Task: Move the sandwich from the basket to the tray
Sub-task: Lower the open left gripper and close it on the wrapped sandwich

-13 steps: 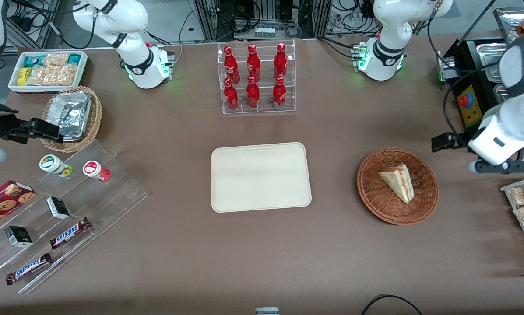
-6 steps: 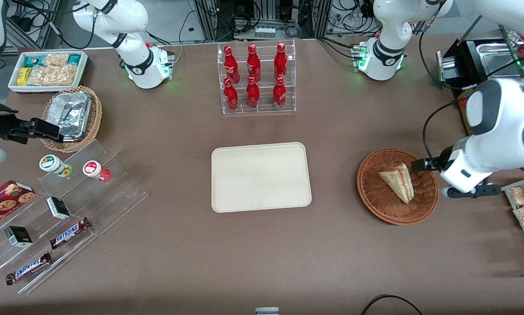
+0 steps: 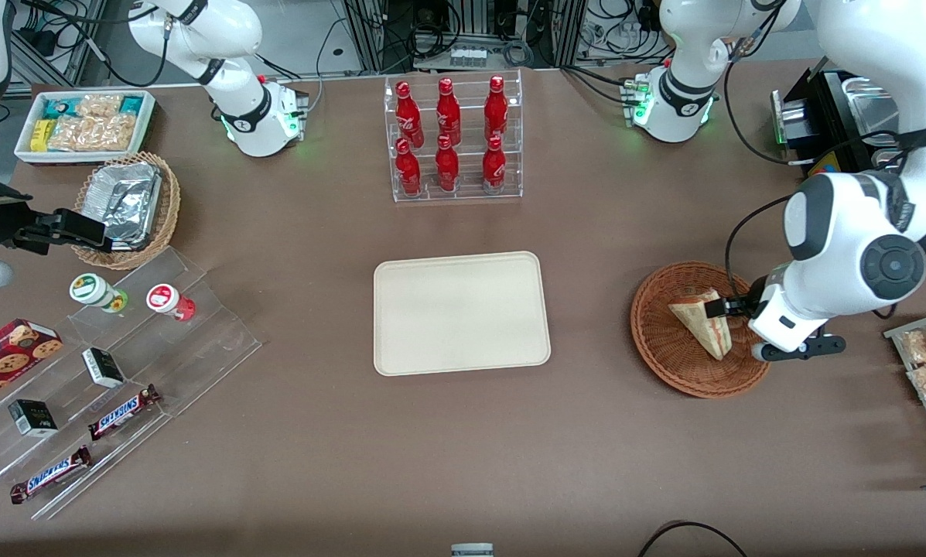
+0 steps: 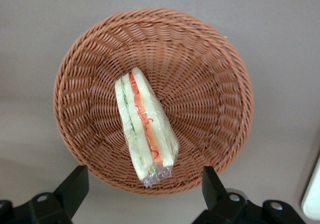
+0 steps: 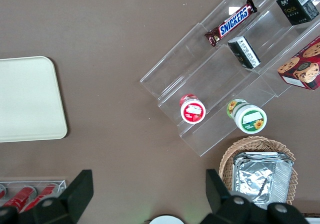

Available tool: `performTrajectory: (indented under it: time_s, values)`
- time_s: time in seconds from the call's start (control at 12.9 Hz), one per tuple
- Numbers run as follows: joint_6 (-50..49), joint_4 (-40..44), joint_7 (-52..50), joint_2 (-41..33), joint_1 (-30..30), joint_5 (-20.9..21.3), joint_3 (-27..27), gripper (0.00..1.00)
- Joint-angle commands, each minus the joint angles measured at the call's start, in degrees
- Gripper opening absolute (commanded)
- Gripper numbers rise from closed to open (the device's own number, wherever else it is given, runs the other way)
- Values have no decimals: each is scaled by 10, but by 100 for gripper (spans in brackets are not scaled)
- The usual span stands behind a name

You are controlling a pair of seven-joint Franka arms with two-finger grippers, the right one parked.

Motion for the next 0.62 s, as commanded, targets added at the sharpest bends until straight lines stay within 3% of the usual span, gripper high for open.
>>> performTrajectory:
  time_s: [0.0, 0.15, 0.54]
  values:
    - [39, -49, -73, -23, -1, 6, 2, 100]
    - [75, -83, -152, -32, -2, 5, 2, 100]
    - [185, -171, -233, -55, -5, -2, 2, 100]
